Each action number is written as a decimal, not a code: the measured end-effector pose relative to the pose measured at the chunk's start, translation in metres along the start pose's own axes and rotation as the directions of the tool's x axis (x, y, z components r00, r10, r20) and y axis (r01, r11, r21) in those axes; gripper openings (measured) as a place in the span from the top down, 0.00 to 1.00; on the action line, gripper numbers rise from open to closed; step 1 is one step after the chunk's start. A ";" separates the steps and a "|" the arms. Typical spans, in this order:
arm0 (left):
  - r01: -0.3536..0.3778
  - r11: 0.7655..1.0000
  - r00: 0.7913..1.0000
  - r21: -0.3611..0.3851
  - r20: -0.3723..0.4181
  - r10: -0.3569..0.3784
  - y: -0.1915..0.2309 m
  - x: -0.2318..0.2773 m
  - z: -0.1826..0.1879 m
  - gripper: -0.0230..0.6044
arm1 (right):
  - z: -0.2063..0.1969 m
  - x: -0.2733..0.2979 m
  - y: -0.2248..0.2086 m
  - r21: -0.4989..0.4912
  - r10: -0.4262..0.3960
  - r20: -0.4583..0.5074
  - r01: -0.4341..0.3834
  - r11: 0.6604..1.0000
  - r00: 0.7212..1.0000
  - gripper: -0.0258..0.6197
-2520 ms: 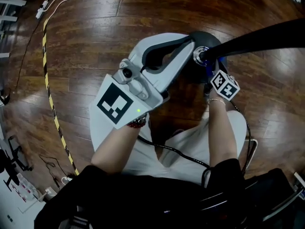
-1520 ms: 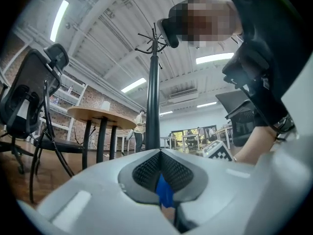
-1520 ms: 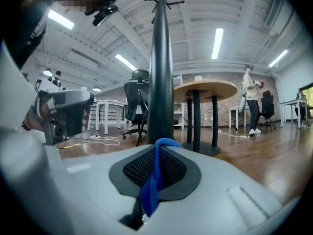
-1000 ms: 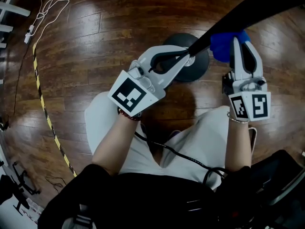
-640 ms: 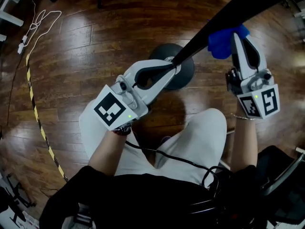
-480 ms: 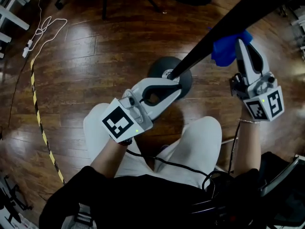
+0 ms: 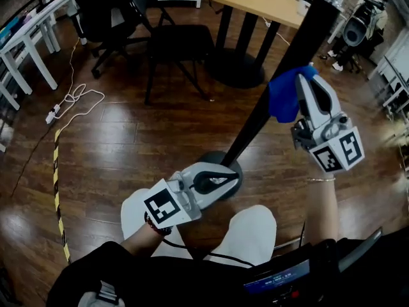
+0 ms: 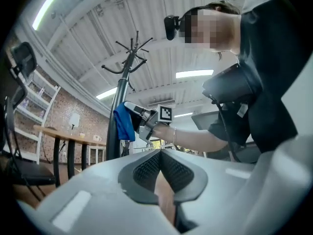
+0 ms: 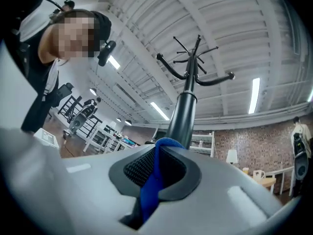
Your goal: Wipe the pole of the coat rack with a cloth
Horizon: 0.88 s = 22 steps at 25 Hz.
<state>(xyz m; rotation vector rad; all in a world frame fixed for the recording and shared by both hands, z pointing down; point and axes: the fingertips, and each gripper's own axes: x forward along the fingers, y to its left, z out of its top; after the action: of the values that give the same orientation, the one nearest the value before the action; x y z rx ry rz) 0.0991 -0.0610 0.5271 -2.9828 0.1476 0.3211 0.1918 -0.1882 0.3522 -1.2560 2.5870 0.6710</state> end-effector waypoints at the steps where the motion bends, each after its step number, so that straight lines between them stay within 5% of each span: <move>1: 0.004 1.000 1.000 0.030 0.004 -0.004 0.002 0.007 0.012 0.97 | 0.017 0.011 -0.007 -0.026 0.000 0.008 0.000 1.000 1.000 0.93; 9: -0.027 0.999 0.996 0.033 0.091 0.024 0.012 0.015 0.075 0.97 | 0.135 0.070 -0.047 -0.153 -0.078 0.030 0.081 0.985 0.997 0.93; 13: -0.058 0.997 0.988 0.058 0.146 0.049 0.023 0.002 0.089 0.97 | 0.161 0.087 -0.046 -0.235 -0.165 -0.039 0.152 0.960 0.985 0.93; 18: -0.051 0.998 0.984 0.022 0.170 0.046 0.025 -0.003 0.091 0.97 | 0.163 0.099 -0.038 -0.425 -0.311 -0.078 0.251 0.870 0.947 0.93; 22: -0.068 0.997 0.987 -0.035 0.142 0.072 0.032 -0.006 0.073 0.97 | 0.148 0.102 -0.026 -0.537 -0.338 -0.105 0.233 0.811 0.935 0.93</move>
<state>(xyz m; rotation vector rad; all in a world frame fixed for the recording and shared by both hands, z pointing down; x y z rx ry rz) 0.0746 -0.0817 0.4533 -2.9750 0.2338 0.5491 0.1441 -0.2031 0.1769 -1.9145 2.3460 1.2955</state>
